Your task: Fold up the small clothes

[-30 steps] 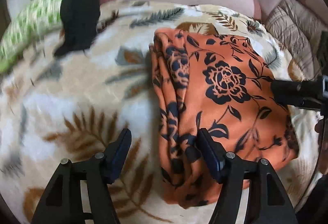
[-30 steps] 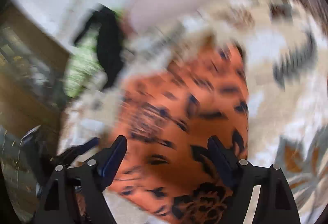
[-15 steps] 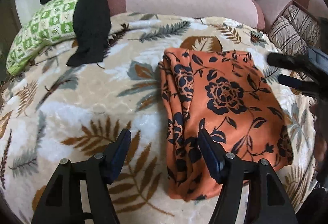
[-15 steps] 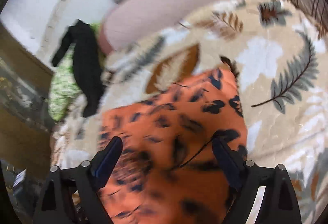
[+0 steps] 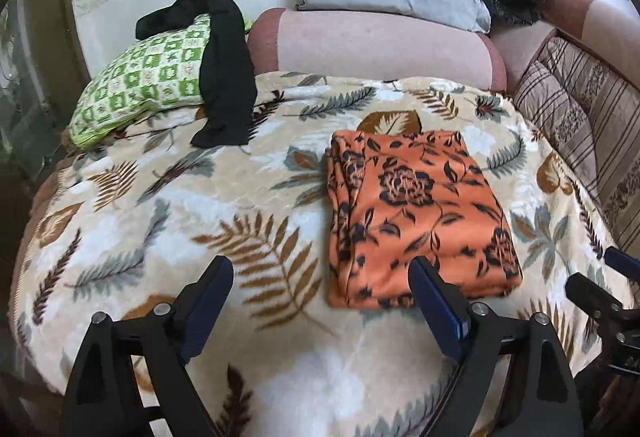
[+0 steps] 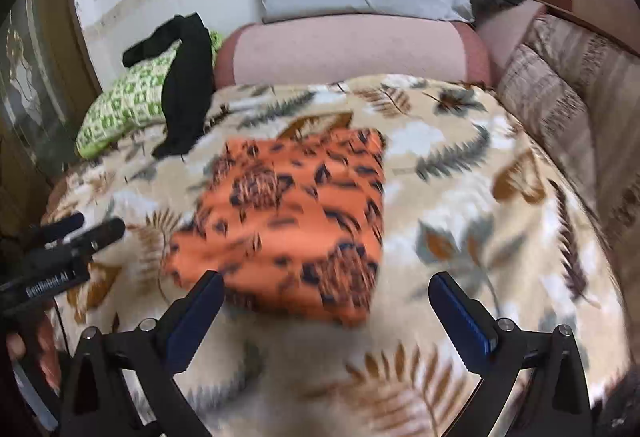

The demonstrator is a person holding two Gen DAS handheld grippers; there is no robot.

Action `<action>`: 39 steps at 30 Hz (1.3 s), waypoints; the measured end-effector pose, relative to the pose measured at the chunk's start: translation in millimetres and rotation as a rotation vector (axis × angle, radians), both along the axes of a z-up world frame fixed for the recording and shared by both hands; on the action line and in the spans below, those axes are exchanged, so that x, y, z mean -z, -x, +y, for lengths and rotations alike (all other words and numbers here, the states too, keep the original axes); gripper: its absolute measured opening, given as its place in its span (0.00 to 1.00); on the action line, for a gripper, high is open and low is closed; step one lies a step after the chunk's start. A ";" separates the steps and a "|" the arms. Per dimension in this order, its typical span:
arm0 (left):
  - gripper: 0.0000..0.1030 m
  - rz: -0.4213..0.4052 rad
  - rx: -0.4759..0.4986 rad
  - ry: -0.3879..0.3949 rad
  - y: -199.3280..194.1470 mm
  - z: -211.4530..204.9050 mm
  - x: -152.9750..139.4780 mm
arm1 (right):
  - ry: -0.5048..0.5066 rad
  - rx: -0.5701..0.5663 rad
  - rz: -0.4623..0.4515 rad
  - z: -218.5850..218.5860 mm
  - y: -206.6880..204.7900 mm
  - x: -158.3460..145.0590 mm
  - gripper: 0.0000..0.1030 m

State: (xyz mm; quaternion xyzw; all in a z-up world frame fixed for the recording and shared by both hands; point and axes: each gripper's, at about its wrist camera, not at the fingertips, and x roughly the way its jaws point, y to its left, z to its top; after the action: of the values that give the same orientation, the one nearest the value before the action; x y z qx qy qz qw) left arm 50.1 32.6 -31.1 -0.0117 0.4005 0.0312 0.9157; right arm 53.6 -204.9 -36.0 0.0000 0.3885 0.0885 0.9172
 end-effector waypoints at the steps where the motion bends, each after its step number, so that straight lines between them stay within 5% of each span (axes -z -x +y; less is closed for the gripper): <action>1: 0.87 0.001 0.000 0.002 5.1 -1.1 -1.2 | 0.008 0.007 -0.002 -1.1 8.3 -2.9 1.00; 8: 0.98 -0.048 -0.008 -0.005 34.5 -12.6 -19.0 | 0.071 0.061 -0.032 3.4 38.0 -20.9 1.00; 11: 0.98 -0.046 -0.019 0.034 37.9 -12.5 -24.4 | 0.081 0.062 -0.028 6.6 39.4 -23.8 1.00; 15: 0.98 -0.031 -0.064 -0.021 36.8 -16.3 -29.9 | 0.104 0.051 -0.031 12.5 39.5 -27.9 1.00; 28: 0.98 -0.054 -0.052 0.037 35.1 -11.6 -38.4 | 0.142 0.039 -0.043 27.2 32.5 -33.7 1.00; 39: 0.98 -0.049 -0.034 0.013 22.0 -14.8 -34.9 | 0.146 0.048 -0.036 30.4 20.3 -33.0 1.00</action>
State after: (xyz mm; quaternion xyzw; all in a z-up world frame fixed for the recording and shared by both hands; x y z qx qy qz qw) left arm 28.1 17.8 3.7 -0.0252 0.3778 0.0441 0.9245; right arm 33.3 -174.4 -3.0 -0.0590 0.3774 0.0378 0.9234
